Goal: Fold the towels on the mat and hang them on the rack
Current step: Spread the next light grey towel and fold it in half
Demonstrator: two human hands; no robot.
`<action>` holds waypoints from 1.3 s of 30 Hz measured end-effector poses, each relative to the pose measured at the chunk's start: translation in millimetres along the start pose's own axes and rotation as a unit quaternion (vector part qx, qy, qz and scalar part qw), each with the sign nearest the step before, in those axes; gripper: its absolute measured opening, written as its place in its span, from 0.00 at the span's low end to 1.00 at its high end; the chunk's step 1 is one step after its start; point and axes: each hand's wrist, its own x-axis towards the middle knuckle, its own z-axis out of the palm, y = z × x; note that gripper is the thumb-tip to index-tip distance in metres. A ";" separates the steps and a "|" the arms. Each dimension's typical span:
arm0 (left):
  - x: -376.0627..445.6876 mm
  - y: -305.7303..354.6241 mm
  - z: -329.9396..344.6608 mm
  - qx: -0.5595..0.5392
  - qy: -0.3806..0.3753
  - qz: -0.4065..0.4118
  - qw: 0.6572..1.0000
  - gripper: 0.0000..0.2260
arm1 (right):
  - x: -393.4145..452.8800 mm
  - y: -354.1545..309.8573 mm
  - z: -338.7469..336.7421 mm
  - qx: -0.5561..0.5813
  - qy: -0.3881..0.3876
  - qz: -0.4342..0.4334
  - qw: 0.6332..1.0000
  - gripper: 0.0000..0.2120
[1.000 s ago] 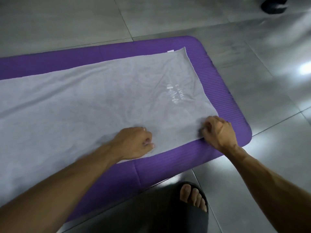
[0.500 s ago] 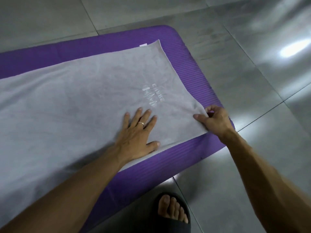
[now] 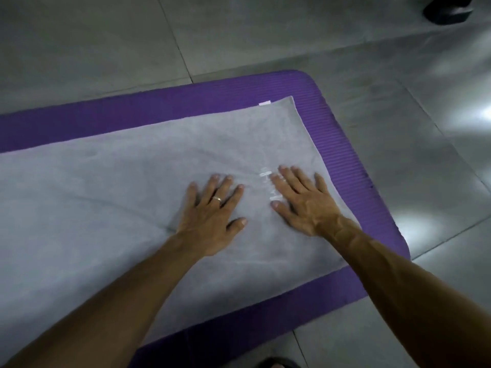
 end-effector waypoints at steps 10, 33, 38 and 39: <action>87.5 -79.1 -42.1 -0.137 0.146 -0.133 0.971 0.22 | 159.4 10.5 -84.3 0.041 0.164 0.018 0.985 0.18; 132.7 -85.4 -27.3 -0.003 0.087 -0.141 0.986 0.30 | 189.6 48.7 -42.6 -0.004 0.089 0.010 0.996 0.33; 132.4 -81.2 -35.1 -0.001 0.042 -0.149 0.988 0.30 | 183.1 64.5 -62.4 -0.032 0.114 0.115 0.986 0.32; 130.3 -77.0 -37.4 -0.015 0.054 -0.149 0.987 0.29 | 169.4 43.4 -56.5 0.002 0.142 0.083 0.986 0.32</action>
